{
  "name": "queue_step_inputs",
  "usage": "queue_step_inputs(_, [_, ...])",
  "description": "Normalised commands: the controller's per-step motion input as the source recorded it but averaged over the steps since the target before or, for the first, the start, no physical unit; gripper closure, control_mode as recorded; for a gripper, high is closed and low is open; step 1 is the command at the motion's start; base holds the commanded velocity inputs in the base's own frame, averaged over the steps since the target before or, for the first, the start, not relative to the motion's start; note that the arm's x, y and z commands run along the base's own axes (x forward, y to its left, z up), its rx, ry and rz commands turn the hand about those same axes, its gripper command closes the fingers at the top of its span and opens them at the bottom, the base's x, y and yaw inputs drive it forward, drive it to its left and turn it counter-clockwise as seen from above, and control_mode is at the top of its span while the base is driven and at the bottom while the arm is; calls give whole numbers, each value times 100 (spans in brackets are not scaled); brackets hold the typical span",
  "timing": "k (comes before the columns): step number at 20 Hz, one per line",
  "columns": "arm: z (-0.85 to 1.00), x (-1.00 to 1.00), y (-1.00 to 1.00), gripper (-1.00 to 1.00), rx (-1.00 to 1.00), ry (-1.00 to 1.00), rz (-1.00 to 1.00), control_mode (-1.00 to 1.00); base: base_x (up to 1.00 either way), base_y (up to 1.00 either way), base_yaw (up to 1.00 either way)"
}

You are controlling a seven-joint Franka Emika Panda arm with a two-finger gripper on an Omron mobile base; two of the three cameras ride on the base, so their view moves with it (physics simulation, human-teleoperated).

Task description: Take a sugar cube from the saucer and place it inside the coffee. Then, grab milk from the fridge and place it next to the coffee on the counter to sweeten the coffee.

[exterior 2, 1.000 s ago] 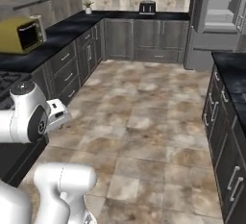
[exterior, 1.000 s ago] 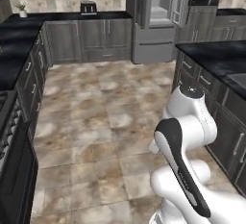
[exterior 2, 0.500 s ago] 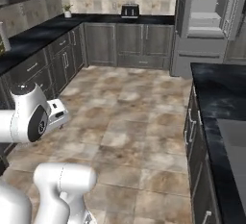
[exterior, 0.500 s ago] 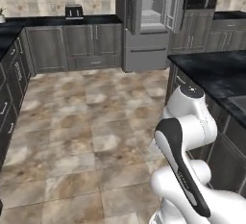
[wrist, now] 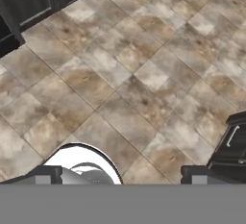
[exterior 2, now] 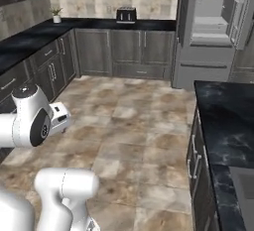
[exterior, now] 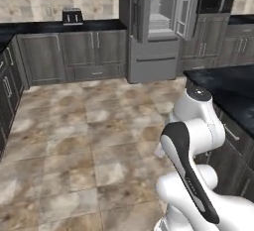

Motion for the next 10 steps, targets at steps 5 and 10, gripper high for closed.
queue_step_inputs(5, [0,0,0,-100,0,0,0,100,100,-2,-1])
queue_step_inputs(10, [0,0,0,-100,0,0,0,100,100,-10,0])
